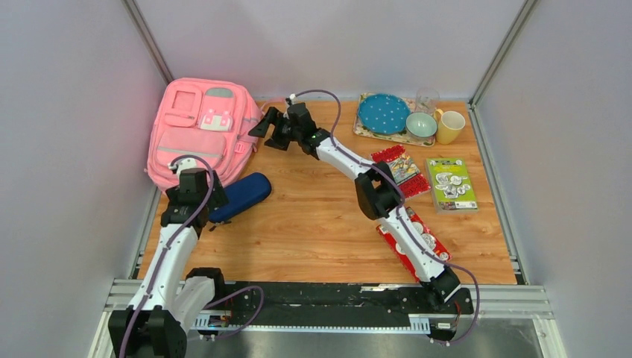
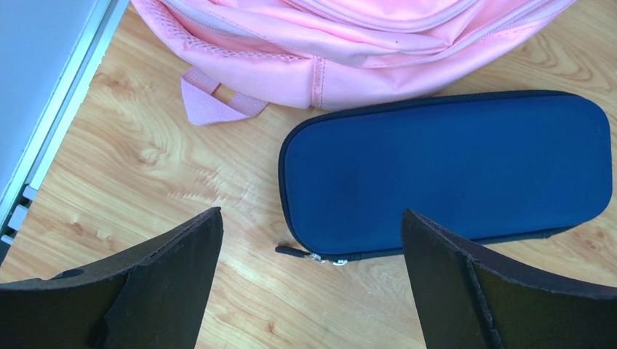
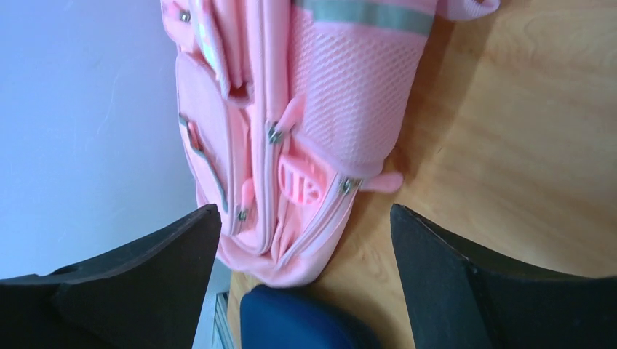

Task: Pack the student bag
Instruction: Pick up the student bag at the center of the board.

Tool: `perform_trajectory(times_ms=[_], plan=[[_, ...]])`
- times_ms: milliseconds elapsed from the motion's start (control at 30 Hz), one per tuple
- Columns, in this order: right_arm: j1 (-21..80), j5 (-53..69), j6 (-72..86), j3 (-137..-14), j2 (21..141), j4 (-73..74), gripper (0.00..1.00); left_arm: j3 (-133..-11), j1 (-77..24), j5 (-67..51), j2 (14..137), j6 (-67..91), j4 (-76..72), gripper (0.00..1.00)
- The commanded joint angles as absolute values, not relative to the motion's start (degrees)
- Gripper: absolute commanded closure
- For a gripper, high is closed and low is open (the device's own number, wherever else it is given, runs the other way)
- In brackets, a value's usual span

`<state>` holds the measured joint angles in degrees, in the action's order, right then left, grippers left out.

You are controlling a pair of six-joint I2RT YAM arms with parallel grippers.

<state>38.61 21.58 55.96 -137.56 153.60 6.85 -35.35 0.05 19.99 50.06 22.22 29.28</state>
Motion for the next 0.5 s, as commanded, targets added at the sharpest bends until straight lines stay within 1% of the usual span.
perform_trajectory(times_ms=[0,67,333,433,467], plan=[[38.8,18.1,62.2,-148.5,162.5,3.1,0.1,-38.9,1.1,16.9,48.7,21.6,31.5,0.01],[38.8,16.1,63.4,-150.0,164.9,1.1,0.1,-39.1,1.1,16.3,48.0,21.4,32.3,0.01],[39.2,9.4,64.7,-153.4,168.0,-2.8,0.12,-36.1,1.1,15.0,46.4,23.6,33.1,0.01],[39.5,7.3,66.7,-153.9,169.0,-4.0,0.14,-36.4,1.1,14.3,46.6,23.3,32.9,0.01],[39.6,7.2,67.1,-154.4,169.4,-4.2,0.18,-36.6,1.1,14.2,46.7,23.2,32.8,0.01]])
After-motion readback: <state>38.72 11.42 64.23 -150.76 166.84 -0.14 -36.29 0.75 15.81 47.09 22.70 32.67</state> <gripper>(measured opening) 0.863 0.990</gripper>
